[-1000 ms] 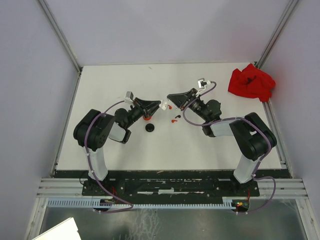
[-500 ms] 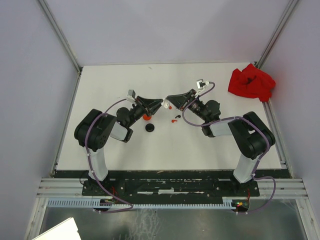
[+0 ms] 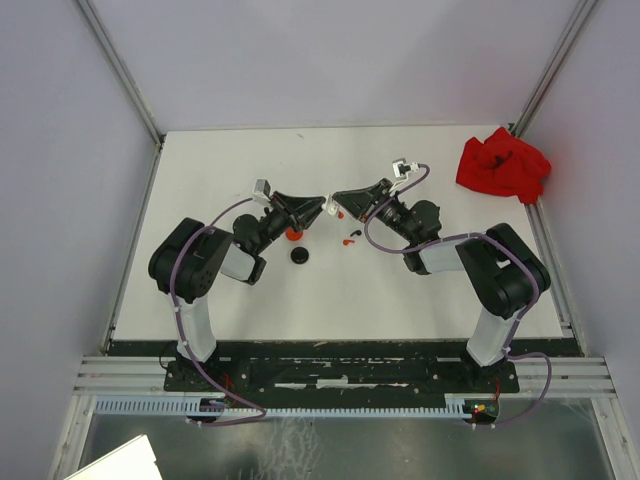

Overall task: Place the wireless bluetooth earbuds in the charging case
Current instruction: Place the earbud in the charging case, then adjust the earbud with the charging case.

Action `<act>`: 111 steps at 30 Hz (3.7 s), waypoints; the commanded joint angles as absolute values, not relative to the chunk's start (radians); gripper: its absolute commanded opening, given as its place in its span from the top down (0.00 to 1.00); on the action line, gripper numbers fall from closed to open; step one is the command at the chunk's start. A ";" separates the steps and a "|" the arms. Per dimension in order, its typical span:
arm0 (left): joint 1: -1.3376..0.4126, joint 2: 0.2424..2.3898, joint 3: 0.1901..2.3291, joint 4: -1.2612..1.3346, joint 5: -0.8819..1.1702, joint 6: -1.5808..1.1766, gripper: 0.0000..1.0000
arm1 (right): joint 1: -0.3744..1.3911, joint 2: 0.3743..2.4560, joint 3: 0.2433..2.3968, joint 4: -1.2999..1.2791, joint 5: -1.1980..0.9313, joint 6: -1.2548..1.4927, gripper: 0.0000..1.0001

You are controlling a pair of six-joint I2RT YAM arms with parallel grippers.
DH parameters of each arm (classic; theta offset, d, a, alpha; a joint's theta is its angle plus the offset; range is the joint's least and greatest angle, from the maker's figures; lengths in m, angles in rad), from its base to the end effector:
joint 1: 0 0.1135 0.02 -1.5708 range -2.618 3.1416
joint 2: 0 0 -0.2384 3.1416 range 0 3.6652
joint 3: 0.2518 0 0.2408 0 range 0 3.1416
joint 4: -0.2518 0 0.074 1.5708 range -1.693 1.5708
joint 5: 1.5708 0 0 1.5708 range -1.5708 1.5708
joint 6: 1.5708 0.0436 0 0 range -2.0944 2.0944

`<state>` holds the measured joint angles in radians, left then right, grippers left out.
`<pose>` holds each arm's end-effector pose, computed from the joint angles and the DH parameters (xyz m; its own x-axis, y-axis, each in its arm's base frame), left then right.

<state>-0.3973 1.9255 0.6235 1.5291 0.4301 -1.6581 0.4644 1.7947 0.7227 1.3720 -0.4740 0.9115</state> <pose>0.3003 -0.1457 0.1537 -0.7416 -0.6707 -0.0086 0.1435 -0.1462 -0.9788 0.2995 0.1723 0.2032 -0.4613 0.5555 -0.6918 -0.6918 0.2630 0.6725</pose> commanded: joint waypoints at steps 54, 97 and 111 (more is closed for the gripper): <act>-0.403 1.890 0.621 1.729 0.427 -1.715 0.97 | 0.453 1.760 0.684 1.442 -0.491 0.868 0.98; -0.403 1.969 0.636 1.714 0.428 -1.676 0.97 | 0.451 1.303 0.864 0.116 -0.010 0.417 0.28; -0.436 1.876 0.678 1.378 0.432 -1.484 0.97 | 0.618 1.446 1.055 -0.125 0.261 0.313 0.24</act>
